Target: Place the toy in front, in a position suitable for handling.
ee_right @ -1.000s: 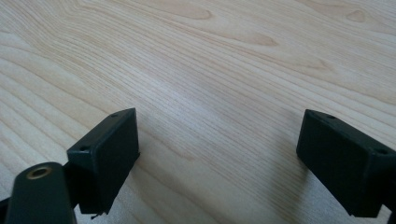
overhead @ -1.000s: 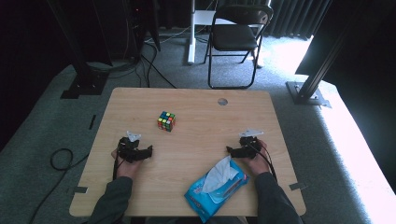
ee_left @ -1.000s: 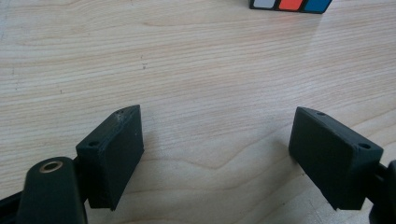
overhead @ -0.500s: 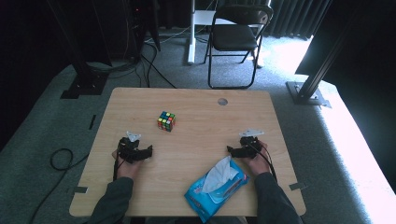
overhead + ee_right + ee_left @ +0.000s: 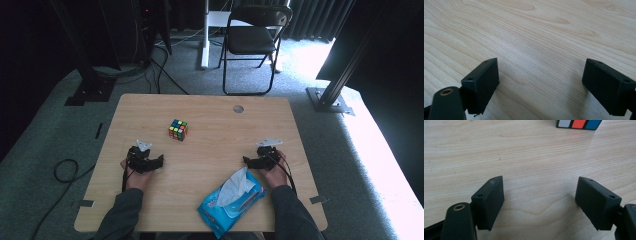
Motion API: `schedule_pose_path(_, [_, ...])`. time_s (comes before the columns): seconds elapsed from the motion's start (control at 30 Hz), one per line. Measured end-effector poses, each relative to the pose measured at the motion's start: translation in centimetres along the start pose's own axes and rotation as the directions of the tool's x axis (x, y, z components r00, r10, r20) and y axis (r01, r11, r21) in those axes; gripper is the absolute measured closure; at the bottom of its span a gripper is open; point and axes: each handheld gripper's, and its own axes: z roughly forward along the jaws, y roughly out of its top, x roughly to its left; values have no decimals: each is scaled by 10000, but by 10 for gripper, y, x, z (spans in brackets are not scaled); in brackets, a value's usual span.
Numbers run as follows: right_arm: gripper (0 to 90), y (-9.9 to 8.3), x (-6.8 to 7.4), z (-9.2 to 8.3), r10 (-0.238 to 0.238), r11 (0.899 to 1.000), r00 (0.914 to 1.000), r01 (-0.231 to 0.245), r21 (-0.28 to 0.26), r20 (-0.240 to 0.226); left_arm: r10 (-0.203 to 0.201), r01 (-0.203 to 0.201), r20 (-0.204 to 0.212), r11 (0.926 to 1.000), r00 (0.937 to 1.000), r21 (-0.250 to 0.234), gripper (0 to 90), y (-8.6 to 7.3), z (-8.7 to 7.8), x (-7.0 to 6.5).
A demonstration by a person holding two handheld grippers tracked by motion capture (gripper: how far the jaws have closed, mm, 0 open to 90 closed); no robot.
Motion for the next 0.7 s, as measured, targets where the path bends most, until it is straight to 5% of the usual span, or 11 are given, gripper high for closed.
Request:
schedule_pose_path(0.2, [136, 0, 0, 0, -4, 10000, 10000, 4, 0, 2, -341, 358, 533, 9989, 9980, -309, 234, 5, -5, 4])
schedule_pose_path(0.7, [137, 0, 0, 0, 10, 10000, 10000, -10, -4, 34, -136, 163, 767, 9992, 9970, -352, 234, 21, -11, 6])
